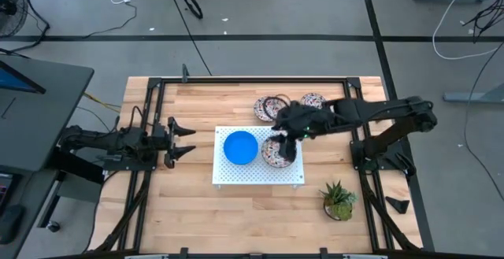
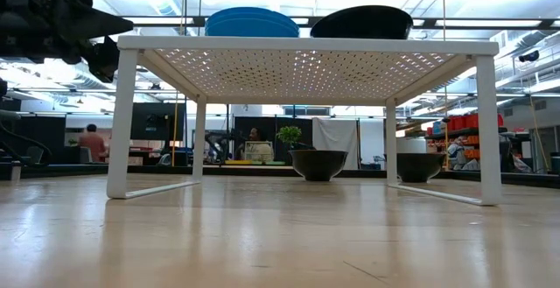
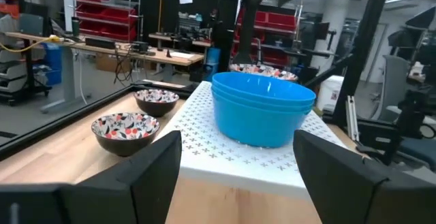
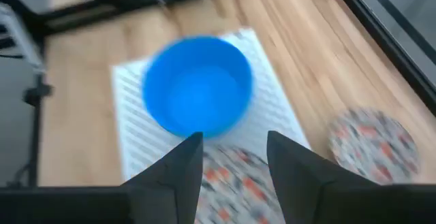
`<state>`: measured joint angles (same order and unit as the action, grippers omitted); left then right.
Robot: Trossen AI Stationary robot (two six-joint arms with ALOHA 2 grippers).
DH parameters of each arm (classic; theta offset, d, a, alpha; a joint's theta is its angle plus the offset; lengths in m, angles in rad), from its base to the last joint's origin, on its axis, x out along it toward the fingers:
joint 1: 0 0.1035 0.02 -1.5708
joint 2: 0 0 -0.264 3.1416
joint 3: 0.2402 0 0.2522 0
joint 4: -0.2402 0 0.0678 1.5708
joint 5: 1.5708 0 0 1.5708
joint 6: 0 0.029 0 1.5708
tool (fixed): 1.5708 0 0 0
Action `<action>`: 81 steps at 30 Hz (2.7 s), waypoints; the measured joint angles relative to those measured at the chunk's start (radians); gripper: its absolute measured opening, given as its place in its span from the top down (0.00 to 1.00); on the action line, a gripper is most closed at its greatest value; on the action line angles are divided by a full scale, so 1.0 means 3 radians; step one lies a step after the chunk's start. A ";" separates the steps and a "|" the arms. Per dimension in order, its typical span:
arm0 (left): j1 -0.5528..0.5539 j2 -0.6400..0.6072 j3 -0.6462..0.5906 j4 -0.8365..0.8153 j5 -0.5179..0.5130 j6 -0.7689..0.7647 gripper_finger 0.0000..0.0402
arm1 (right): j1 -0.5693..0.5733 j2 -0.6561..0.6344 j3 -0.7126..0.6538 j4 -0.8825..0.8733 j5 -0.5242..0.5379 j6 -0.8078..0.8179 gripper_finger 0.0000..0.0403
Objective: Pick & Place Mini bowls
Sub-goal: Stack the left orange patterned bowl on top of the orange patterned bowl on the shelf
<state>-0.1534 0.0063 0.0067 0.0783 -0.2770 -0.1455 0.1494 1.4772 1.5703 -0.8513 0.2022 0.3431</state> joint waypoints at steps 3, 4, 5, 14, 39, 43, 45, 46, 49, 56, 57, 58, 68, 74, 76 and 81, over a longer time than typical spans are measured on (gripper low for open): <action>0.0001 -0.0001 0.0000 0.0021 -0.0001 0.0000 0.28 | -0.0158 -0.0067 0.0000 -0.0336 -0.0002 0.0046 0.59; 0.0000 0.0000 0.0000 0.0019 0.0000 0.0000 0.28 | -0.0208 -0.0088 0.0000 -0.0417 -0.0001 0.0026 0.59; 0.0000 0.0000 0.0000 0.0023 0.0001 0.0000 0.28 | -0.0258 -0.0110 0.0000 -0.0483 -0.0003 -0.0003 0.59; 0.0000 0.0000 0.0000 0.0040 0.0001 0.0000 0.28 | -0.0877 -0.0171 0.0000 -0.0679 -0.0095 -0.0006 0.59; 0.0000 -0.0001 0.0001 0.0050 0.0004 -0.0001 0.28 | -0.2236 0.0629 0.0781 -0.1637 -0.0592 0.0316 0.59; 0.0000 0.0000 0.0001 0.0050 0.0003 0.0000 0.28 | -0.2276 0.0955 0.1185 -0.1900 -0.0592 0.0324 0.58; 0.0000 0.0000 0.0001 0.0049 0.0004 -0.0001 0.28 | -0.2280 0.1115 0.1363 -0.2041 -0.0611 0.0323 0.56; 0.0000 0.0000 0.0001 0.0050 0.0005 0.0000 0.28 | -0.2280 0.1197 0.1451 -0.2093 -0.0635 0.0324 0.54; 0.0000 -0.0001 0.0001 0.0049 0.0004 0.0000 0.28 | -0.2280 0.1400 0.1662 -0.2181 -0.0654 0.0324 0.49; 0.0000 0.0000 0.0001 0.0049 0.0005 0.0000 0.28 | -0.2283 0.1743 0.1778 -0.2160 -0.0649 0.0324 0.43; 0.0000 0.0000 0.0001 0.0049 0.0005 0.0000 0.28 | -0.2283 0.1786 0.1778 -0.2158 -0.0649 0.0324 0.43; 0.0000 0.0000 0.0001 0.0049 0.0005 0.0000 0.28 | -0.2283 0.1826 0.1778 -0.2149 -0.0647 0.0324 0.43; 0.0000 0.0000 0.0001 0.0049 0.0005 0.0000 0.28 | -0.2285 0.2128 0.1778 -0.1773 -0.0603 0.0312 0.47; 0.0000 0.0000 0.0001 0.0048 0.0005 0.0000 0.28 | -0.2295 0.2271 0.1719 -0.1708 -0.0603 0.0243 0.48; 0.0000 0.0000 0.0001 0.0048 0.0004 0.0000 0.28 | -0.2304 0.2269 0.1575 -0.1589 -0.0604 0.0213 0.48; 0.0000 0.0000 0.0001 0.0047 0.0005 -0.0001 0.28 | -0.2348 0.2271 0.1203 -0.1475 -0.0616 0.0220 0.48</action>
<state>-0.1535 0.0063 0.0071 0.0924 -0.2756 -0.1459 -0.5550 2.1586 1.9314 -1.2937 0.0174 0.4091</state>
